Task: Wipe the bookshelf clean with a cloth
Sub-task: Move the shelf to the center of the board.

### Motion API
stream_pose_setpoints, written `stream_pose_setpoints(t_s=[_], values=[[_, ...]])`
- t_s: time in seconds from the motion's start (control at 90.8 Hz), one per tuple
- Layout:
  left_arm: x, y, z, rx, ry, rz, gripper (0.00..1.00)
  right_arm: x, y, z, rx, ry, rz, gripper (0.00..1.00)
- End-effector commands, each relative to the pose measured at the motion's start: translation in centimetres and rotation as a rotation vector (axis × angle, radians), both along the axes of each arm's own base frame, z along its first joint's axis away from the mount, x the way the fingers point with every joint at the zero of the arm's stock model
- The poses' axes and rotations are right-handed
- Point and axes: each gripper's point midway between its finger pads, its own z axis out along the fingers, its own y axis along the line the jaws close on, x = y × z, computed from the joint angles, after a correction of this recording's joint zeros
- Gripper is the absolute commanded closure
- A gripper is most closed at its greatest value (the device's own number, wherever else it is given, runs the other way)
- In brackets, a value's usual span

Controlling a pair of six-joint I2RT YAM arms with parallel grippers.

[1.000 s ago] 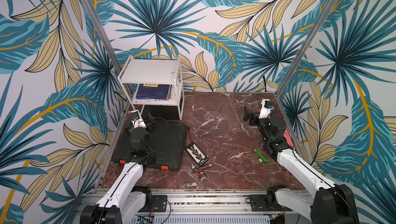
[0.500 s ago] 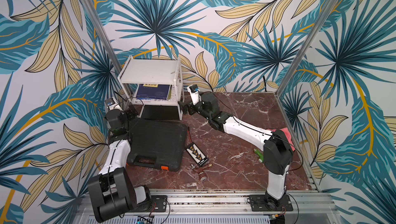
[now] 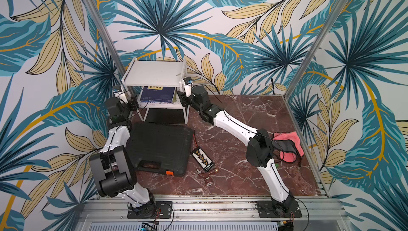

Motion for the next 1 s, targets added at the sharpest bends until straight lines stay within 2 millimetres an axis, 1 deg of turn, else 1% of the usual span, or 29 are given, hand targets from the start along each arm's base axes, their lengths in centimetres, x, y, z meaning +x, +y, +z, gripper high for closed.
stream_pose_setpoints(t_s=[0.0, 0.132, 0.187, 0.198, 0.253, 0.264, 0.286, 0.308, 0.33, 0.375, 0.397, 0.419, 0.474, 0.485, 0.518, 0.54, 0.551, 0.584, 0.606, 0.617, 0.661, 0.672, 0.694, 0.771, 0.782, 0.837, 0.925, 0.969, 0.991], values=[[0.7, -0.3, 1.1, 0.03, -0.011, -0.057, 0.38, 1.0, -1.2, -0.7, -0.048, 0.015, -0.046, 0.68], [0.7, -0.2, 1.0, 0.038, -0.002, -0.05, 0.39, 0.8, -2.0, -1.1, -0.093, 0.039, -0.055, 0.91], [0.3, -0.7, 1.2, 0.037, -0.013, -0.068, 0.4, 0.5, -2.5, -1.1, -0.101, 0.047, -0.056, 0.99], [0.3, -0.8, 1.2, 0.036, -0.014, -0.073, 0.41, 0.6, -2.8, -0.9, -0.097, 0.046, -0.058, 1.0], [-0.3, -1.5, 1.4, 0.033, -0.031, -0.086, 0.43, 0.4, -3.6, -1.3, -0.102, 0.057, -0.059, 1.0], [-0.3, -1.7, 1.5, 0.034, -0.035, -0.09, 0.43, 0.4, -3.8, -0.7, -0.094, 0.05, -0.06, 1.0], [-0.5, -2.1, 1.6, 0.035, -0.043, -0.092, 0.44, 0.3, -4.2, -1.2, -0.099, 0.058, -0.058, 1.0], [-0.7, -2.4, 1.8, 0.038, -0.051, -0.096, 0.45, 0.1, -4.7, -0.6, -0.089, 0.052, -0.057, 1.0], [-0.8, -2.8, 1.9, 0.04, -0.054, -0.098, 0.47, -0.1, -5.3, -0.6, -0.088, 0.054, -0.056, 1.0], [-1.0, -3.5, 1.8, 0.044, -0.055, -0.108, 0.48, -0.4, -6.5, -0.3, -0.08, 0.049, -0.055, 1.0], [-1.1, -3.9, 1.7, 0.045, -0.054, -0.113, 0.48, -0.6, -7.1, -0.7, -0.083, 0.053, -0.054, 1.0], [-1.2, -4.5, 1.6, 0.049, -0.051, -0.121, 0.48, -0.9, -7.6, -0.5, -0.083, 0.048, -0.048, 1.0], [-1.5, -5.9, 1.6, 0.061, -0.052, -0.141, 0.47, -1.5, -9.6, -0.7, -0.101, 0.039, -0.042, 1.0], [-1.5, -6.2, 1.5, 0.061, -0.049, -0.145, 0.47, -1.7, -10.0, -0.1, -0.1, 0.028, -0.042, 1.0], [-1.8, -7.2, 1.4, 0.066, -0.051, -0.162, 0.47, -2.2, -11.3, -0.6, -0.115, 0.028, -0.038, 1.0], [-1.9, -8.1, 1.2, 0.066, -0.051, -0.18, 0.47, -2.5, -12.0, -0.7, -0.123, 0.028, -0.027, 1.0], [-2.0, -8.5, 1.2, 0.065, -0.052, -0.188, 0.47, -2.8, -12.4, -1.3, -0.13, 0.036, -0.02, 1.0], [-2.2, -9.8, 1.3, 0.064, -0.059, -0.22, 0.46, -3.4, -14.0, -1.0, -0.128, 0.034, -0.018, 1.0], [-2.4, -10.9, 1.2, 0.064, -0.059, -0.251, 0.46, -3.8, -14.9, -1.6, -0.133, 0.044, -0.005, 1.0], [-2.5, -11.4, 1.1, 0.063, -0.058, -0.263, 0.46, -4.1, -15.3, -1.4, -0.132, 0.043, 0.0, 1.0], [-2.8, -14.0, 0.8, 0.063, -0.05, -0.325, 0.47, -5.0, -17.2, -1.4, -0.133, 0.048, 0.009, 1.0], [-2.9, -14.7, 0.9, 0.067, -0.052, -0.342, 0.48, -5.2, -17.6, -2.1, -0.138, 0.06, 0.014, 1.0], [-3.2, -16.1, 0.9, 0.075, -0.052, -0.371, 0.49, -5.8, -18.5, -2.1, -0.138, 0.06, 0.016, 1.0], [-4.7, -21.2, 0.4, 0.1, -0.054, -0.464, 0.58, -7.7, -22.0, -3.1, -0.146, 0.075, -0.009, 1.0], [-4.9, -21.9, 0.3, 0.103, -0.054, -0.474, 0.6, -7.9, -22.5, -3.4, -0.147, 0.08, -0.015, 1.0], [-6.2, -24.7, 0.2, 0.11, -0.07, -0.514, 0.69, -8.9, -25.2, -3.3, -0.144, 0.08, -0.058, 1.0], [-8.0, -28.2, -0.1, 0.111, -0.072, -0.557, 0.83, -10.5, -29.0, -4.1, -0.149, 0.098, -0.121, 1.0], [-8.7, -29.7, -0.3, 0.117, -0.065, -0.571, 0.89, -11.2, -30.3, -5.0, -0.155, 0.119, -0.147, 1.0], [-9.0, -30.4, -0.4, 0.121, -0.063, -0.575, 0.91, -11.7, -30.9, -5.0, -0.155, 0.12, -0.157, 1.0]])
